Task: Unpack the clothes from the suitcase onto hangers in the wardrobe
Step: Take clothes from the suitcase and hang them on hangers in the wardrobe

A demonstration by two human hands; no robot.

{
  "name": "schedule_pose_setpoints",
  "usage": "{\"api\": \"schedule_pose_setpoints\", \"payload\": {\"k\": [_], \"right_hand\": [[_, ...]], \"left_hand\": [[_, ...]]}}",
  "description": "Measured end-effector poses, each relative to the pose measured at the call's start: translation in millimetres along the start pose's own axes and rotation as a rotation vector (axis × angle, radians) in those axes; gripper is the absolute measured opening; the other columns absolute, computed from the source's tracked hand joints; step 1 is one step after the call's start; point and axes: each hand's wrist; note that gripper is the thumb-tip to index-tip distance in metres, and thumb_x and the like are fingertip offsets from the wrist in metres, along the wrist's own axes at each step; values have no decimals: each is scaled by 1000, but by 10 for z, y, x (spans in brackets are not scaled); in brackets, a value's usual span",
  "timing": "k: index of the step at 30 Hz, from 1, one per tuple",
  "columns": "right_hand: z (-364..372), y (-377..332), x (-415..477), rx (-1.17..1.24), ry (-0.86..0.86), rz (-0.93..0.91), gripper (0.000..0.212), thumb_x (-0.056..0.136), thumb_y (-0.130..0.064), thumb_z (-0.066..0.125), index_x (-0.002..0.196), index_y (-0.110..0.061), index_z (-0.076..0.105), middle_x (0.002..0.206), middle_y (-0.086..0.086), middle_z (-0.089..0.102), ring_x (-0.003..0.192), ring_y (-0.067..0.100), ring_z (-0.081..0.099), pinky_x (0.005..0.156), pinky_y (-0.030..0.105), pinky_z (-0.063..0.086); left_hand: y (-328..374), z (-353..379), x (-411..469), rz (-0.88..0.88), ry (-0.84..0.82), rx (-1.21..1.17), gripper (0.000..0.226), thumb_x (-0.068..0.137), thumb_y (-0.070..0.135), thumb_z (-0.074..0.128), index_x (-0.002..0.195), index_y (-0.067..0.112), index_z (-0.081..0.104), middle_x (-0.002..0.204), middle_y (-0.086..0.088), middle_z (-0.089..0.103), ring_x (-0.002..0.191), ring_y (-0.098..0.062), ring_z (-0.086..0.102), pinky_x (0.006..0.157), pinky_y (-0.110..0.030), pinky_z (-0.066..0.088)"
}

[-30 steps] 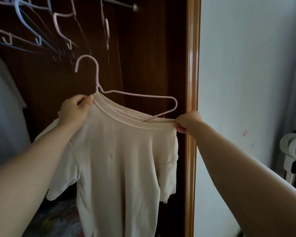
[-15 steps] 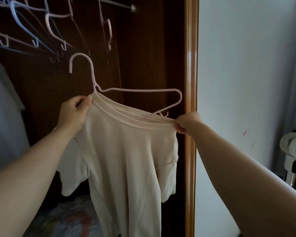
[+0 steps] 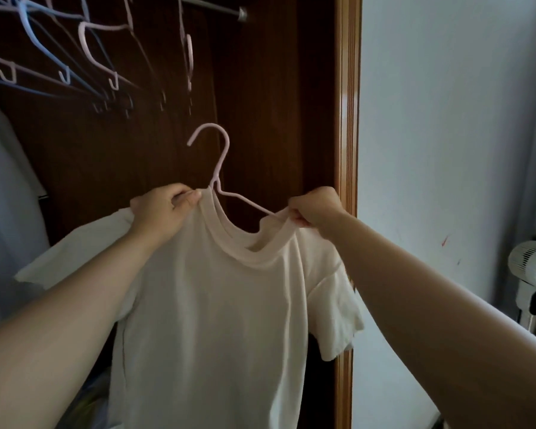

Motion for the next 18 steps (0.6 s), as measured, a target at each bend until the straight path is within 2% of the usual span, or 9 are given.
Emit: {"api": "schedule_pose_setpoints", "payload": {"k": [3, 5, 7, 8, 10, 13, 16, 18], "right_hand": [[148, -132, -120, 31, -88, -121, 10, 82, -7, 67, 84, 1, 71, 63, 7, 63, 58, 16, 59, 68, 32, 57], [126, -168, -131, -13, -110, -199, 14, 87, -14, 64, 90, -5, 74, 73, 2, 64, 68, 14, 58, 68, 29, 51], [40, -153, -101, -169, -104, -297, 16, 92, -20, 59, 94, -22, 76, 90, -6, 65, 89, 15, 60, 81, 31, 50], [2, -139, -80, -248, -94, -346, 20, 93, -21, 58, 91, -31, 75, 95, -9, 65, 99, 19, 59, 91, 37, 49], [-66, -105, -37, -310, -89, -418, 23, 93, -19, 58, 92, -35, 74, 101, -11, 65, 106, 20, 57, 100, 43, 45], [-150, -101, -28, -376, -102, -501, 20, 96, -19, 55, 109, -21, 70, 103, -4, 64, 94, 12, 59, 88, 31, 51], [-264, -154, 36, -473, 35, -553, 14, 96, -30, 52, 101, -31, 65, 95, -8, 63, 88, 11, 60, 75, 27, 50], [-367, -217, 87, -499, 165, -555, 13, 95, -33, 51, 97, -34, 64, 91, -10, 63, 87, 12, 59, 75, 29, 48]], "left_hand": [[165, 53, 62, 3, -20, -33, 43, 92, 57, 46, 106, 23, 66, 99, 3, 66, 101, -22, 59, 100, -46, 36], [195, 41, 114, -27, -19, -42, 38, 93, 55, 46, 106, 25, 66, 100, 3, 66, 103, -22, 58, 101, -47, 35], [156, 18, 157, -63, -19, -91, 34, 92, 57, 47, 101, 29, 64, 97, 6, 63, 103, -23, 58, 101, -50, 37], [126, 1, 177, -78, -20, -120, 33, 91, 58, 47, 100, 30, 63, 96, 7, 63, 103, -23, 59, 100, -51, 39], [98, -12, 210, -100, -29, -173, 35, 90, 60, 48, 102, 30, 62, 98, 8, 61, 104, -23, 58, 100, -52, 41], [60, -30, 250, -120, -51, -181, 42, 93, 56, 45, 114, 23, 63, 103, 6, 60, 105, -21, 57, 99, -49, 43], [-212, -94, 305, -134, -44, -59, 42, 96, 52, 41, 116, 21, 63, 112, -3, 65, 106, -26, 57, 99, -49, 42], [-434, -151, 333, -173, -44, 46, 42, 97, 51, 40, 118, 22, 63, 118, -7, 64, 111, -31, 56, 100, -47, 40]]}}
Point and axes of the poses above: each hand's wrist, its own x-axis towards the middle knuckle, its own z-axis out of the palm, y = z × x
